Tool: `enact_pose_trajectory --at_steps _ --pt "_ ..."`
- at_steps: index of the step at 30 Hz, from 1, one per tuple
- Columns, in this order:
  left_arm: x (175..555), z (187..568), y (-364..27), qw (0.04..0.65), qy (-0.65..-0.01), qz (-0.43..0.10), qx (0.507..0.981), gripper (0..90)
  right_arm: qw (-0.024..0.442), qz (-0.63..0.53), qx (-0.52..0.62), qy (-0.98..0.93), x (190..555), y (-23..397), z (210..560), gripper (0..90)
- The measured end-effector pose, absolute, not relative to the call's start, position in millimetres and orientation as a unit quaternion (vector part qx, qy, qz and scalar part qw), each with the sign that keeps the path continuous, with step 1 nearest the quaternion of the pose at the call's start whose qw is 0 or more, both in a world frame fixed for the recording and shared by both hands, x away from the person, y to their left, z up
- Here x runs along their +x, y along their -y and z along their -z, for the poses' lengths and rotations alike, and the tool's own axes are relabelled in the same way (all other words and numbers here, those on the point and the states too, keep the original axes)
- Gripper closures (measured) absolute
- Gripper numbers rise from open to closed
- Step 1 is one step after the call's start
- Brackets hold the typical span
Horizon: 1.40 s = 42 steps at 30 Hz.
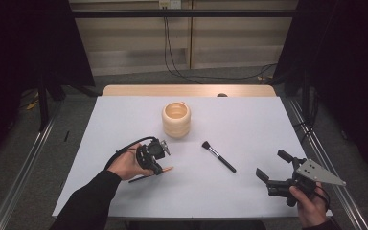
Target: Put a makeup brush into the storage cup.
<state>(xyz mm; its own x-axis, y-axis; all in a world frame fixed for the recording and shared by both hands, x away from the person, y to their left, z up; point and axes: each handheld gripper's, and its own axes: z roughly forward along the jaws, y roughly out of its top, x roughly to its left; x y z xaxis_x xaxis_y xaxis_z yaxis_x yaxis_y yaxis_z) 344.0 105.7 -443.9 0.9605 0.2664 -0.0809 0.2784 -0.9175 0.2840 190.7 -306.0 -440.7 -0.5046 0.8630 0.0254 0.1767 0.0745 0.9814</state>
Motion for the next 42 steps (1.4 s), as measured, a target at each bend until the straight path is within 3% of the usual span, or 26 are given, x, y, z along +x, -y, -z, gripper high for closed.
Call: enact_pose_trajectory --at_steps 17,30,42 --pt "345.2 424.9 -129.2 0.243 -0.201 0.027 0.949 83.8 0.309 -0.557 0.395 -0.661 190.2 305.5 440.4 0.0" --pt "337.4 420.0 -147.7 0.327 -0.252 0.003 0.911 83.8 0.309 -0.557 0.395 -0.662 190.1 305.6 440.5 0.0" --pt "326.0 412.7 -156.4 0.389 -0.259 -0.012 0.884 83.8 0.308 -0.557 0.394 -0.662 190.1 305.7 440.5 0.0"
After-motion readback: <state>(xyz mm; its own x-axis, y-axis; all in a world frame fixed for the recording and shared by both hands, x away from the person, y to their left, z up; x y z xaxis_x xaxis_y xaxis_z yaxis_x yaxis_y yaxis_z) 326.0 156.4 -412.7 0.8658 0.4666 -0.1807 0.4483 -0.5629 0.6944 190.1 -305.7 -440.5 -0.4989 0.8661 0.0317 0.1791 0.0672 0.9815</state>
